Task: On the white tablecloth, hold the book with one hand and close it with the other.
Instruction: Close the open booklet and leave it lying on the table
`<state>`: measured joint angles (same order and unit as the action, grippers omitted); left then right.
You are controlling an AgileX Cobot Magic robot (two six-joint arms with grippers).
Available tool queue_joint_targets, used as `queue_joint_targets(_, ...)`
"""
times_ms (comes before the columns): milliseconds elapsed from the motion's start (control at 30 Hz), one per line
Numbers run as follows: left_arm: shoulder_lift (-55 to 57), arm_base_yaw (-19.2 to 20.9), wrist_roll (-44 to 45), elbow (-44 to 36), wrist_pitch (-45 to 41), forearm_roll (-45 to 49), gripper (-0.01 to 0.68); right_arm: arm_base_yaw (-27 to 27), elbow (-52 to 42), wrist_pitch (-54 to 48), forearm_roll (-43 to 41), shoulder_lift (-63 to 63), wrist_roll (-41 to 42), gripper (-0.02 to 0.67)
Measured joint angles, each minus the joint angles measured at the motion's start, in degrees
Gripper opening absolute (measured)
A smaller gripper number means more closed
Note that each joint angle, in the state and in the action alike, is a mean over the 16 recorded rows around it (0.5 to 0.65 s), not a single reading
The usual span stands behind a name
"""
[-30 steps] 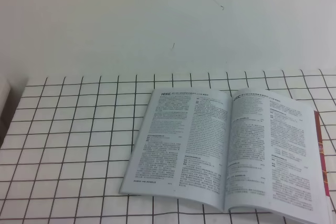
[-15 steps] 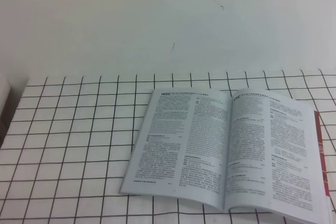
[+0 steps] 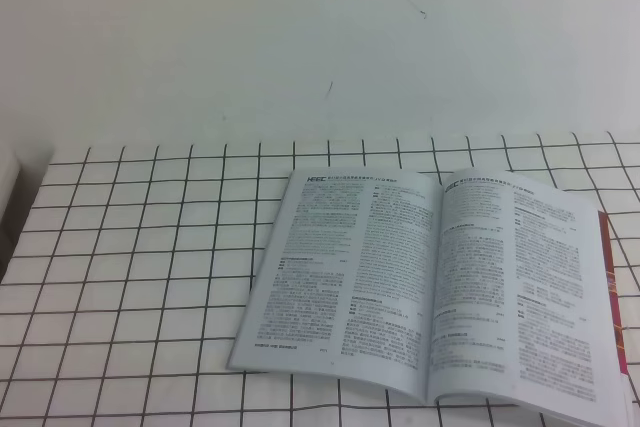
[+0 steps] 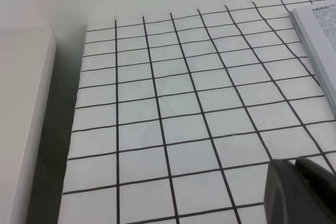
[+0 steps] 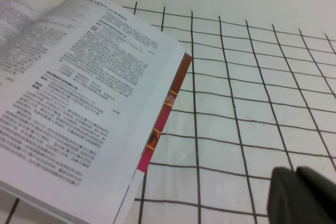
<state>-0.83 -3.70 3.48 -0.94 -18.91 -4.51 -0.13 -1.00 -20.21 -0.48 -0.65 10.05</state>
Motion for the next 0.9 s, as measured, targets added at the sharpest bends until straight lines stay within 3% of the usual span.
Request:
queue_joint_targets(600, 0.0, 0.0, -0.07, -0.06, 0.95, 0.04, -0.003, 0.0, -0.24, 2.12, -0.75, 0.0, 0.1, -0.003)
queue_joint_targets(900, 0.0, 0.0, -0.07, -0.27, 10.49, 0.11, -0.003, 0.0, -0.52, 12.89, -0.94, 0.0, 0.12, -0.003)
